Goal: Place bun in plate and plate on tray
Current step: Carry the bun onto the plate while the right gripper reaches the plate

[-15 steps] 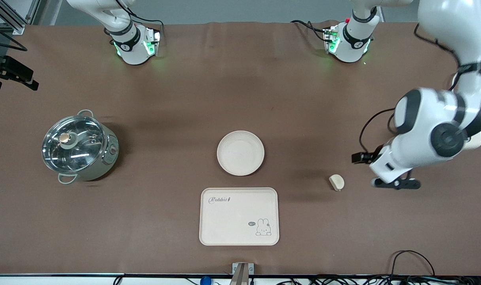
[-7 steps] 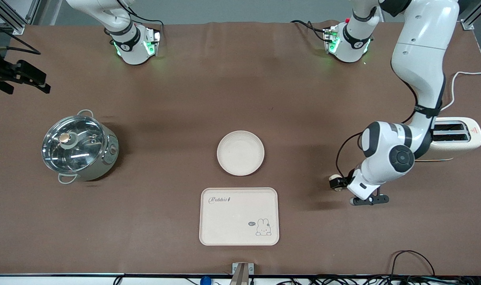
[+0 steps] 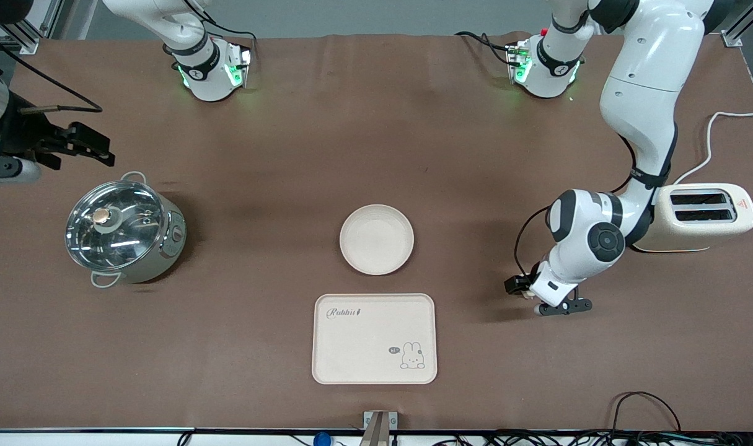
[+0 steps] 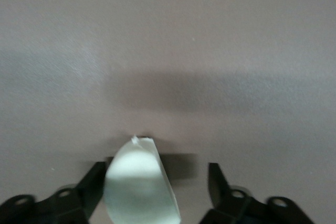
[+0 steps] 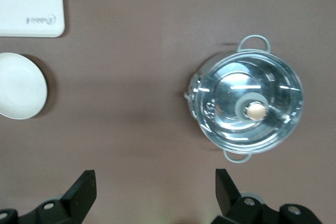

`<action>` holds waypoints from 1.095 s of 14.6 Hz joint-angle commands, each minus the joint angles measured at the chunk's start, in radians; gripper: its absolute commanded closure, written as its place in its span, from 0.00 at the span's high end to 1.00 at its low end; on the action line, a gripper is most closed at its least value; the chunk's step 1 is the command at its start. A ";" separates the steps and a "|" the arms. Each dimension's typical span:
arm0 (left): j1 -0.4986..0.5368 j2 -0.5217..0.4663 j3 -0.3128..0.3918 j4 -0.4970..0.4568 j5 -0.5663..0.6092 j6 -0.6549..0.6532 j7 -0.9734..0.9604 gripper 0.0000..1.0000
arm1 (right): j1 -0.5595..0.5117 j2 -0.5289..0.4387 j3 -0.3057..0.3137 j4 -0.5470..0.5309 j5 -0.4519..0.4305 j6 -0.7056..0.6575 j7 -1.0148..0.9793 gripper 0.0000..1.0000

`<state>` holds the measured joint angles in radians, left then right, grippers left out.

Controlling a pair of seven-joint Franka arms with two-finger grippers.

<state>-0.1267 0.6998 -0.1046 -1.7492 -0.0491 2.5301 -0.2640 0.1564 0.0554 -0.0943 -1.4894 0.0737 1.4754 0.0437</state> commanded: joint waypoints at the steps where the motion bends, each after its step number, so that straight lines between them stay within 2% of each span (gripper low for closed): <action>1: 0.007 -0.026 -0.014 -0.036 -0.017 0.018 -0.003 0.39 | 0.046 0.017 -0.004 -0.006 0.014 0.038 0.067 1.00; 3: -0.001 -0.031 -0.015 -0.036 -0.017 0.018 -0.003 0.25 | 0.048 0.040 -0.002 -0.008 0.026 0.075 0.068 1.00; 5: -0.007 -0.051 -0.033 -0.026 -0.005 0.016 0.008 0.15 | 0.052 0.081 -0.002 -0.011 0.032 0.120 0.091 1.00; 6: -0.013 -0.066 -0.056 -0.012 -0.005 0.007 0.002 0.13 | 0.066 0.108 -0.002 -0.011 0.049 0.153 0.131 1.00; 8: -0.080 -0.075 -0.072 0.017 -0.005 -0.030 -0.085 0.14 | 0.106 0.153 -0.002 -0.012 0.073 0.230 0.201 1.00; 10: -0.207 -0.063 -0.064 0.063 0.005 -0.031 -0.238 0.14 | 0.146 0.213 -0.002 -0.012 0.077 0.317 0.243 1.00; 13: -0.351 0.009 -0.061 0.151 0.058 -0.033 -0.450 0.17 | 0.196 0.293 -0.002 -0.012 0.080 0.428 0.318 1.00; 15: -0.419 0.029 -0.061 0.166 0.078 -0.033 -0.527 0.21 | 0.207 0.319 -0.002 -0.011 0.115 0.471 0.354 1.00; 16: -0.441 0.033 -0.060 0.166 0.078 -0.031 -0.559 0.27 | 0.209 0.336 -0.002 -0.011 0.142 0.499 0.354 1.00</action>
<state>-0.5392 0.6975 -0.1782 -1.6266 0.0083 2.5120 -0.7712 0.3620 0.3759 -0.0892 -1.5068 0.1692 1.9457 0.3753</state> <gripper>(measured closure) 0.811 0.000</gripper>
